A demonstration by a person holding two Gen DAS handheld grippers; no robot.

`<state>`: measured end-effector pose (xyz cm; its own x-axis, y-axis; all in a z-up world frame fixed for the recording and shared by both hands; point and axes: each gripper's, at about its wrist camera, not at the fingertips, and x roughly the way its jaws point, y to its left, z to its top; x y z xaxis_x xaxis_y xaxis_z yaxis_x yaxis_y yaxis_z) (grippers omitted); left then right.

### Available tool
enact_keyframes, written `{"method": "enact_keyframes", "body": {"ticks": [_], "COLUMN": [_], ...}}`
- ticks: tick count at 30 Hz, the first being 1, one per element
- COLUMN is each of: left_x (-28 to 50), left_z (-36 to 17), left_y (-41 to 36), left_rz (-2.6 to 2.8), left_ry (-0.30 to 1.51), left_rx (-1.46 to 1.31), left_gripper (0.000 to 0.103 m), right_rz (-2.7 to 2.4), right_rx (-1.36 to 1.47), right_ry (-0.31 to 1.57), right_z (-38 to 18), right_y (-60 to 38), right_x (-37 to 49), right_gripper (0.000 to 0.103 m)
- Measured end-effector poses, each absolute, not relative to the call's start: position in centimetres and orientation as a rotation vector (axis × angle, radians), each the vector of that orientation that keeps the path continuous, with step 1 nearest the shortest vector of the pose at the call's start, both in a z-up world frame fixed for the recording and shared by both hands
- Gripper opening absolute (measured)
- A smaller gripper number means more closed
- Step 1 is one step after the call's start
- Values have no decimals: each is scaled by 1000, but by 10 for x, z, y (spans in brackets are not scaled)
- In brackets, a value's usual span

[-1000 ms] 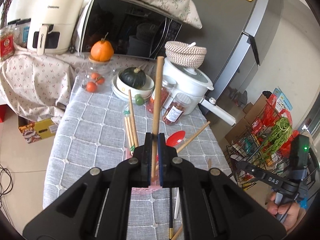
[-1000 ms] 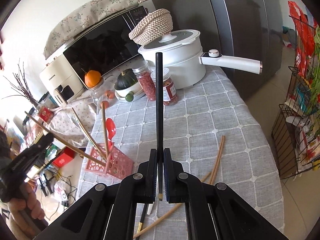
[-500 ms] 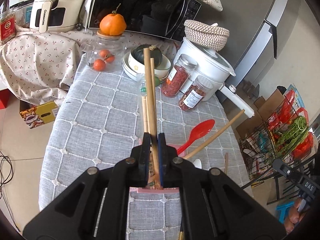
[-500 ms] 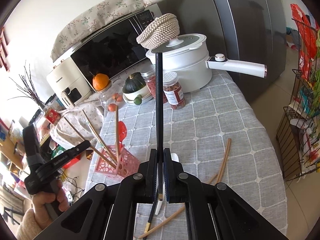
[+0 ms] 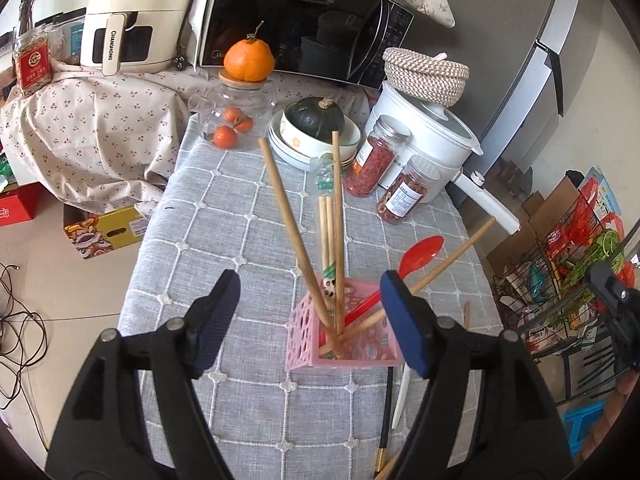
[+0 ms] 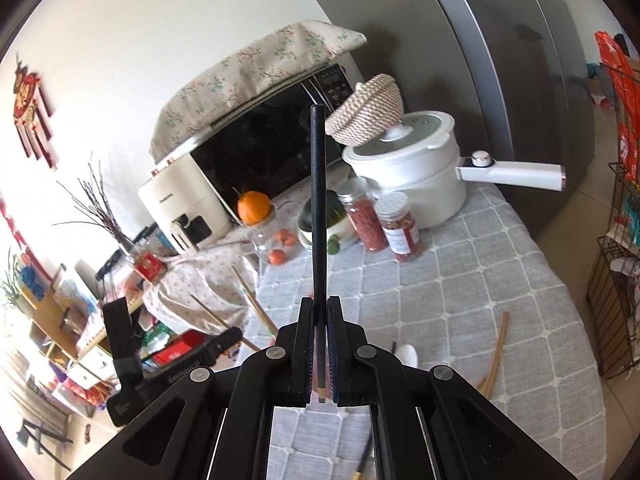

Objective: Organize utensils
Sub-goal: 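Lower the black chopstick into the pink basket and open the right gripper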

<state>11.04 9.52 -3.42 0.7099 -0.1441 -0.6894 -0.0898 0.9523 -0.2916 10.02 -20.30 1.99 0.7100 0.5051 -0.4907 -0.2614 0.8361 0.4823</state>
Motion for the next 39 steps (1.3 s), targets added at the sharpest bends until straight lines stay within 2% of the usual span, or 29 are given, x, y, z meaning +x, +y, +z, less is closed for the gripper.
{"method": "enact_keyframes", "body": {"ticks": [5,21,30,35,39], "left_x": [95,83,84,83,85], "left_z": [-31,-44,-49,-51,-53], "left_y": [100,119,114,108,104], "left_rz": [-19,-29,-36,-42,-49], "left_ry": [789,854,876,883,895], "left_rx": [-253,-219,-198,-183,-176], "left_gripper": [80,80,80,80,80], "right_rz": [465,474,450,454,450], "right_rx": [410,384,329,336,375], "right_ry": [629,618,700,706,706], "right_z": [21,-13,-46,-44,-40], "right_y": [-183,-118,-95,-100,-115], "right_x": [105,125,131,131,130], "right_gripper": [6,6,7,13,33]}}
